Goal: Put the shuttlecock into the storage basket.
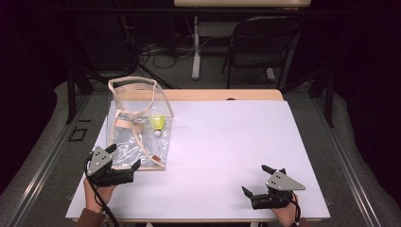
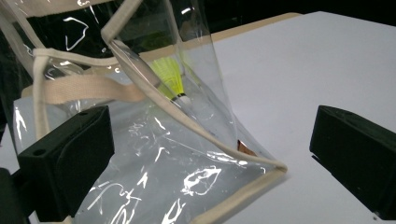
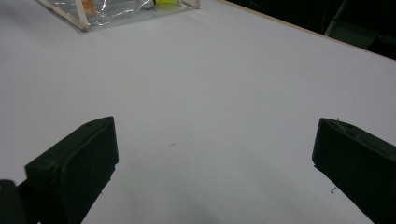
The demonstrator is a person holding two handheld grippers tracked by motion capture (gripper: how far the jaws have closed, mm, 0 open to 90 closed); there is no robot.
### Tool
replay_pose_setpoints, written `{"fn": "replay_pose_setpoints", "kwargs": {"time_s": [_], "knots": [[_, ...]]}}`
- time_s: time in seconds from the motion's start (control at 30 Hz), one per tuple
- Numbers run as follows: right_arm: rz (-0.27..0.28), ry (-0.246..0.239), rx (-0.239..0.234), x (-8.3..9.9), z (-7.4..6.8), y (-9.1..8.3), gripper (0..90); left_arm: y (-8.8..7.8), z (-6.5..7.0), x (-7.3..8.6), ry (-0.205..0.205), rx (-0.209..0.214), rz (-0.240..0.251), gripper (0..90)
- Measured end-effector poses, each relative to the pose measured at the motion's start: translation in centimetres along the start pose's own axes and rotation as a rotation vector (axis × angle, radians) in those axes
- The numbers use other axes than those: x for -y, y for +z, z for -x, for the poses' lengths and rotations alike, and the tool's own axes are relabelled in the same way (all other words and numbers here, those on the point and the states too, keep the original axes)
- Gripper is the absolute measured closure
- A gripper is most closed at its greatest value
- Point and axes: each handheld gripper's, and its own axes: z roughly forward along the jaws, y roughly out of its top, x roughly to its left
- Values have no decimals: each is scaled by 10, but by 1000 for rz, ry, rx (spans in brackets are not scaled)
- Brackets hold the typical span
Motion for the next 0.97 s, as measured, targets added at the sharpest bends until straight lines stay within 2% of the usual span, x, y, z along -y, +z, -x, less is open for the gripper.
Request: {"fn": "replay_pose_setpoints", "kwargs": {"time_s": [0.4, 0.57, 0.73, 0.83, 0.97], "knots": [[1, -1, -1, 0, 0, 0, 0, 1, 17, 30, 9, 22, -5, 0], [1, -1, -1, 0, 0, 0, 0, -2, 24, 35, 37, 13, 15, 0], [3, -2, -2, 0, 0, 0, 0, 0, 29, 41, 65, 21, 6, 0], [5, -2, -2, 0, 0, 0, 0, 1, 28, 42, 63, 24, 3, 0], [7, 1, -3, 1, 1, -1, 0, 5, 26, 43, 36, 34, -4, 0]]}}
